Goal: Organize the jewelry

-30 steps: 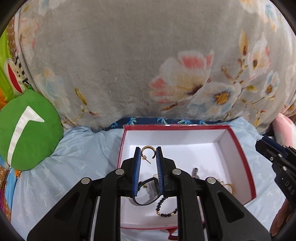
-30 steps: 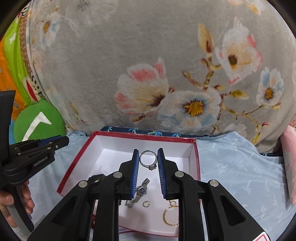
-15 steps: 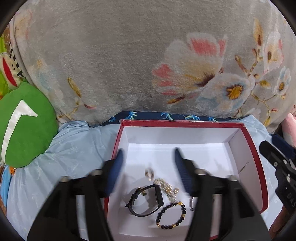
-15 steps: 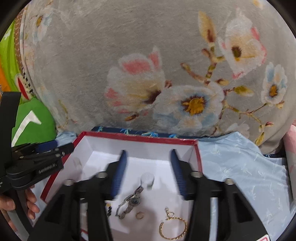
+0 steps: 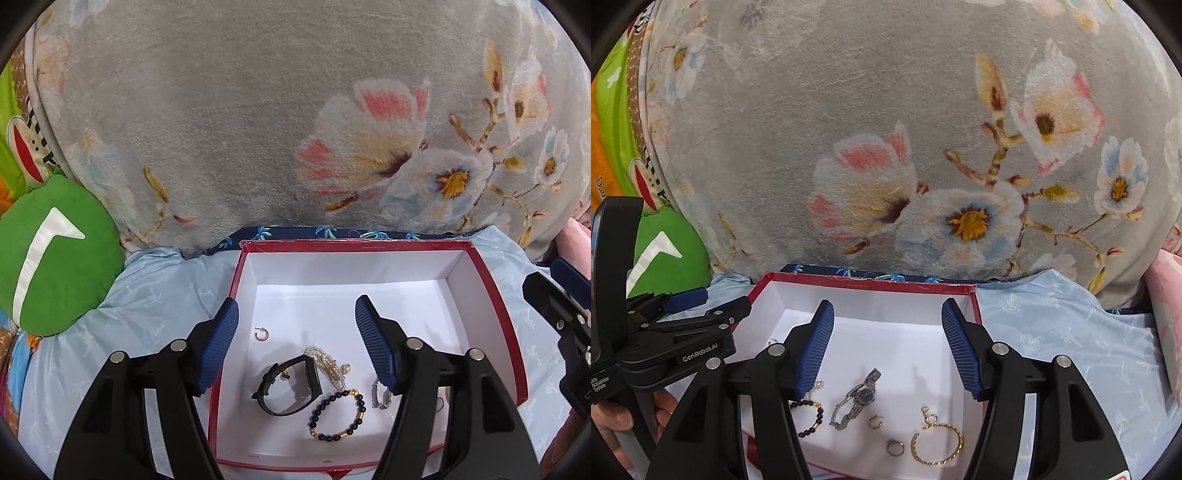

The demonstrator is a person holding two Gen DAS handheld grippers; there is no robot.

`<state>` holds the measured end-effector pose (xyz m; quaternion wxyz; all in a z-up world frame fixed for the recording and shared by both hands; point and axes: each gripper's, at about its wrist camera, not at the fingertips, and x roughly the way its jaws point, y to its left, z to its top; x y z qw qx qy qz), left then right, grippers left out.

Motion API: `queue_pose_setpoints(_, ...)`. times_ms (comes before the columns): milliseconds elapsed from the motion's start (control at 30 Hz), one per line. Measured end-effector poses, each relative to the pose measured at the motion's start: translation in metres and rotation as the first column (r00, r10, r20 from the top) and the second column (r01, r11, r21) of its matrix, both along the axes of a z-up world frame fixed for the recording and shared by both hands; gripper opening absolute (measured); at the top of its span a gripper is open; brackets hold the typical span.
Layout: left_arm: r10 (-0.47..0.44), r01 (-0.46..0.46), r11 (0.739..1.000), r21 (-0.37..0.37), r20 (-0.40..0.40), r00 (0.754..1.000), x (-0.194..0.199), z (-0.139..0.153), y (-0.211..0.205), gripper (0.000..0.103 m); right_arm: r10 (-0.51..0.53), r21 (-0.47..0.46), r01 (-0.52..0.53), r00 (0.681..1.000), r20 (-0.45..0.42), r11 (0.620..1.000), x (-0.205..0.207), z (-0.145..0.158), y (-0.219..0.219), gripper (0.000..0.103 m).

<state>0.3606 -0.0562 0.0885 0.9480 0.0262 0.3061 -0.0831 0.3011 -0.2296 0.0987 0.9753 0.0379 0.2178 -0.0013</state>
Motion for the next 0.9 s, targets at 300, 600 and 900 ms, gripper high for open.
queue_pose_setpoints(300,-0.008,0.008,1.0,0.007,0.001,1.0,-0.023,0.008,0.001,0.063,0.003,0.004,-0.003,1.0,-0.012,1.0,-0.026,0.001,0.004,0.061)
queue_pose_setpoints(600,0.005,-0.004,1.0,0.013,-0.017,1.0,-0.024,-0.002,0.004,0.063,-0.015,0.02,0.016,0.999,-0.043,1.0,-0.022,-0.013,-0.003,0.062)
queue_pose_setpoints(900,0.052,-0.052,0.998,0.047,-0.011,0.999,-0.026,-0.033,0.009,0.077,-0.069,0.011,0.071,0.993,-0.091,0.997,-0.013,-0.058,-0.004,0.076)
